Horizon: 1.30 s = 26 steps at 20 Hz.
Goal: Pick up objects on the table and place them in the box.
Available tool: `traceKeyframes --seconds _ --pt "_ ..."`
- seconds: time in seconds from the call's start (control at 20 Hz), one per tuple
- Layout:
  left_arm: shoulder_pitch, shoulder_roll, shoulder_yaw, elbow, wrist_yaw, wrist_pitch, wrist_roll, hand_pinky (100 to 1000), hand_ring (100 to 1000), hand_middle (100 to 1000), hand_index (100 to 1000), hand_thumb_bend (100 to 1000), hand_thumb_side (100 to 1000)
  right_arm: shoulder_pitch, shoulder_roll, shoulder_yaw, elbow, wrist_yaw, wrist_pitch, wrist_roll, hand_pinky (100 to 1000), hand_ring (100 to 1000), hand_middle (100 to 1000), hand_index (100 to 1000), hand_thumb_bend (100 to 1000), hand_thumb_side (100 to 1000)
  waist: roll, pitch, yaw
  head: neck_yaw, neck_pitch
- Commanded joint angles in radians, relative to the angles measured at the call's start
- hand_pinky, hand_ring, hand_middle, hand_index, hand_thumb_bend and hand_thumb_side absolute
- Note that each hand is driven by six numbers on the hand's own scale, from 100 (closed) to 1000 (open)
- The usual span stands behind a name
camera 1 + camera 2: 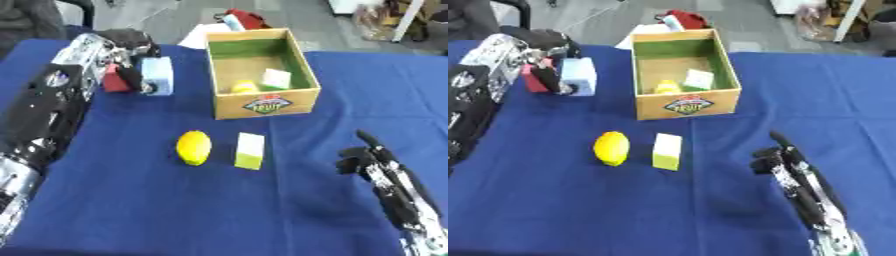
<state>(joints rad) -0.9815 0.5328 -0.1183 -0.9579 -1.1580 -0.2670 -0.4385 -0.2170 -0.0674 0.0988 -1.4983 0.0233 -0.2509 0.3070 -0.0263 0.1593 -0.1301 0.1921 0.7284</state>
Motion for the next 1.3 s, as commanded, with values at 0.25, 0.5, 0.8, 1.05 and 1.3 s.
traceKeyframes --seconds 0.25,0.5,0.8,1.05,1.3 --pt "-0.094 -0.093 -0.008 -0.016 -0.024 0.012 0.134 655 489 511 743 116 236 -0.006 -0.008 0.002 -0.008 -0.002 -0.001 0.006 651 658 668 1000 100 705 0.004 -0.026 -0.013 0.011 -0.006" --pt "-0.107 -0.208 -0.011 0.062 -0.105 0.02 0.242 670 505 526 763 117 234 -0.013 0.001 0.012 -0.008 -0.004 -0.002 0.014 651 658 668 1000 100 713 -0.002 -0.015 -0.044 0.033 -0.018" --pt "-0.104 -0.264 -0.013 0.132 -0.195 0.027 0.275 705 565 613 853 247 279 -0.016 0.004 0.015 -0.007 -0.005 -0.002 0.017 651 658 668 1000 100 717 -0.006 -0.008 -0.062 0.046 -0.02" --pt "-0.096 -0.249 0.0 0.148 -0.208 0.034 0.249 800 734 795 938 282 291 -0.016 0.003 0.013 -0.007 -0.005 -0.002 0.015 651 657 668 1000 100 715 -0.005 -0.009 -0.057 0.039 -0.02" --pt "-0.098 -0.202 0.013 0.098 -0.101 0.014 0.198 862 809 873 967 163 441 -0.016 0.0 0.011 -0.008 -0.004 -0.002 0.015 651 657 668 1000 100 713 -0.004 -0.011 -0.046 0.029 -0.018"
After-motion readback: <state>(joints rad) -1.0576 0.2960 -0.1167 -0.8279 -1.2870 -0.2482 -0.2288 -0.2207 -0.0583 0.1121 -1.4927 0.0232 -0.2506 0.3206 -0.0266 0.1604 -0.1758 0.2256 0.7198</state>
